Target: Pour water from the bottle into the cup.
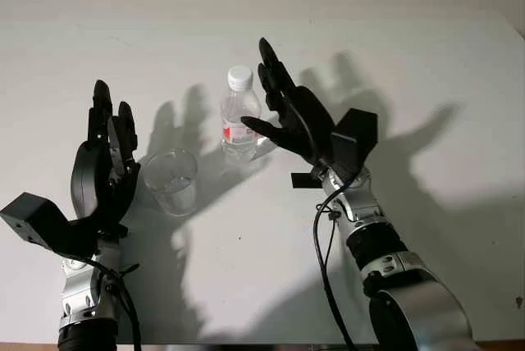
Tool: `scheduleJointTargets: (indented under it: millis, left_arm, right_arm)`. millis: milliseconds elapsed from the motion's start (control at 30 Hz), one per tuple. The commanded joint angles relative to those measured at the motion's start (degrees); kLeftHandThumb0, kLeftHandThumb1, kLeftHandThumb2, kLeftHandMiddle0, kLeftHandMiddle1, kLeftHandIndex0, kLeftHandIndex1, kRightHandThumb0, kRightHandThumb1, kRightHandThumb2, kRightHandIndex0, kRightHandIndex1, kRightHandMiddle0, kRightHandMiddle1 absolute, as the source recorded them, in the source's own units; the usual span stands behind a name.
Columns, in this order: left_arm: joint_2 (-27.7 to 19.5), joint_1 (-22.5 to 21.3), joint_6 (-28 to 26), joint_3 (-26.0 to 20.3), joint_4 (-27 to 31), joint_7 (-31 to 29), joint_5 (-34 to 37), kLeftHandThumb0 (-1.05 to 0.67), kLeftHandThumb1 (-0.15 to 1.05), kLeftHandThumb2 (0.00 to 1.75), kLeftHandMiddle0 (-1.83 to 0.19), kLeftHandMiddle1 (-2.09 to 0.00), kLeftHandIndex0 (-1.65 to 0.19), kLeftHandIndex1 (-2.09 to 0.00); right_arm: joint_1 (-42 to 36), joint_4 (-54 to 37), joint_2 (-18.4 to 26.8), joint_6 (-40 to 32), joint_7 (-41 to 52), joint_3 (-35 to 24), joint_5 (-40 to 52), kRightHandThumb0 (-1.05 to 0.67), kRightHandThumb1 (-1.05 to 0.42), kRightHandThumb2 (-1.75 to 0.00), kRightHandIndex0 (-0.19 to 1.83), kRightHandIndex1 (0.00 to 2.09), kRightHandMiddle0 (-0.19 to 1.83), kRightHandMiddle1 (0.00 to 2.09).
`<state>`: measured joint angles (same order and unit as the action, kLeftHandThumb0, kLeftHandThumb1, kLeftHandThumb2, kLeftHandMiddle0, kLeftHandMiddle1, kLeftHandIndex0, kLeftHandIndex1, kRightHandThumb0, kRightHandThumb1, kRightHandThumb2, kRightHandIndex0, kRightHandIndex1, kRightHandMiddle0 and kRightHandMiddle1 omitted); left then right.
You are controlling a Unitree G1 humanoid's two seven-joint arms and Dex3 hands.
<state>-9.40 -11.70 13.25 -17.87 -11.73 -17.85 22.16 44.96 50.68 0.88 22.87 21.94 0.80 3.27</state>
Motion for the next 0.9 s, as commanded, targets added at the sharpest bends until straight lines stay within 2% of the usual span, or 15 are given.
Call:
scheduleJointTargets:
  millis: [0, 433, 667, 733, 767, 800, 867]
  left_arm:
    - [0.2, 0.7, 0.6, -0.1, -0.1, -0.2, 0.1, -0.71, 1.05, 0.66, 0.19, 0.0, 0.19, 0.0]
    - [0.5, 0.8, 0.9, -0.1, -0.3, 0.3, 0.0, -0.71, 1.05, 0.65, 0.19, 0.0, 0.19, 0.0]
    - [0.6, 1.1, 0.7, -0.1, 0.1, 0.4, 0.2, -0.71, 1.05, 0.65, 0.19, 0.0, 0.19, 0.0]
    - [0.7, 1.0, 0.7, -0.1, 0.1, 0.5, 0.2, -0.71, 1.05, 0.64, 0.19, 0.0, 0.19, 0.0]
    - [0.8, 1.1, 0.8, 0.0, 0.1, 0.4, 0.2, -0.71, 1.05, 0.64, 0.19, 0.0, 0.19, 0.0]
    - [0.8, 1.0, 0.9, 0.0, 0.0, 0.4, 0.2, -0.71, 1.05, 0.64, 0.19, 0.0, 0.19, 0.0]
    - [0.8, 1.0, 1.0, 0.0, 0.0, 0.2, 0.3, -0.71, 1.05, 0.64, 0.19, 0.0, 0.19, 0.0]
  right_arm:
    - [2.2, 2.3, -1.0, 1.1, 1.2, -0.5, 0.8, -1.0, -0.93, -0.05, -0.19, 0.0, -0.19, 0.0]
    - [7.0, 10.2, -2.3, 0.4, 7.8, -0.8, 1.0, -0.99, -0.92, -0.05, -0.19, 0.0, -0.19, 0.0]
    - [7.5, 11.6, -3.3, 0.2, 9.0, -0.7, 0.5, -0.9, -0.88, -0.04, -0.19, 0.0, -0.19, 0.0]
    - [7.5, 11.6, -3.4, 0.6, 8.3, -0.5, -0.1, -0.84, -0.86, -0.04, -0.15, 0.02, -0.1, 0.05]
    - [7.5, 11.6, -3.5, 0.9, 7.8, -0.3, -0.6, -0.78, -0.85, -0.05, -0.03, 0.1, 0.02, 0.16]
    - [7.4, 11.7, -3.5, 1.3, 7.4, -0.1, -1.1, -0.76, -0.85, -0.05, -0.03, 0.31, -0.06, 0.54]
    - [7.6, 11.8, -3.5, 1.3, 7.2, 0.0, -1.5, -0.7, -0.84, -0.05, -0.16, 1.14, -0.16, 1.38]
